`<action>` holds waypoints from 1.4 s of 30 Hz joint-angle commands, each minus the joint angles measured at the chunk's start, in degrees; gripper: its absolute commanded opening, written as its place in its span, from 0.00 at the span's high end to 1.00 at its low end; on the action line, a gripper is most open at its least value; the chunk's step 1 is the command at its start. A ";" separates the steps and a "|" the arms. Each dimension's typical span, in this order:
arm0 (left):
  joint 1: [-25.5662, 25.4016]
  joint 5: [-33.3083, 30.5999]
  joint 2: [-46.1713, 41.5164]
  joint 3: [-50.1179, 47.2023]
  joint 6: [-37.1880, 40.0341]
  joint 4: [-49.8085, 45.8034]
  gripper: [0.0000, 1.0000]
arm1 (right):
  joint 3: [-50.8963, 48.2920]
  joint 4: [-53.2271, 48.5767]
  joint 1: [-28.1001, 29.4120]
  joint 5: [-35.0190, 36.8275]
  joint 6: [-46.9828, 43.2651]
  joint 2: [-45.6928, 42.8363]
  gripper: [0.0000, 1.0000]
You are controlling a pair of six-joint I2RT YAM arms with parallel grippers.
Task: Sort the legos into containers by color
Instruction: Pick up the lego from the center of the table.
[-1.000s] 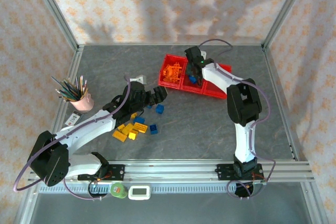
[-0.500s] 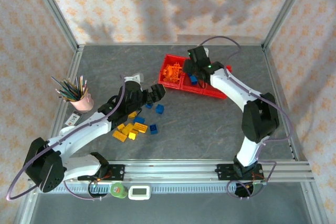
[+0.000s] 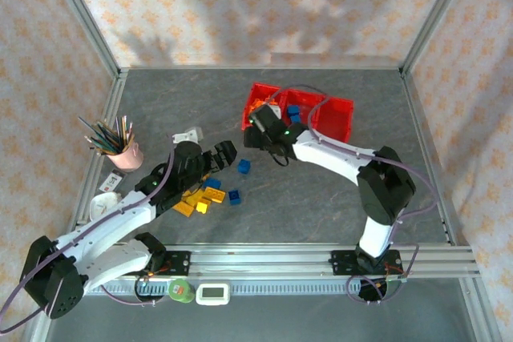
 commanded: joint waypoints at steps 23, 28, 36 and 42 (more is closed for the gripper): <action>2.07 -2.65 -4.97 -4.31 -2.47 -2.78 0.01 | 4.84 0.91 6.74 -1.70 7.63 15.41 0.44; 2.38 -2.38 -4.97 -4.31 -2.39 -2.69 0.01 | 3.89 1.11 6.72 -1.68 7.28 14.28 0.57; 2.45 -1.56 -4.31 -3.31 -2.37 -2.51 0.01 | 2.96 -0.13 6.77 0.51 6.54 10.04 0.70; 2.46 1.26 -2.42 -0.35 -1.64 -1.85 0.01 | 1.30 -1.47 5.02 2.35 5.12 2.96 0.73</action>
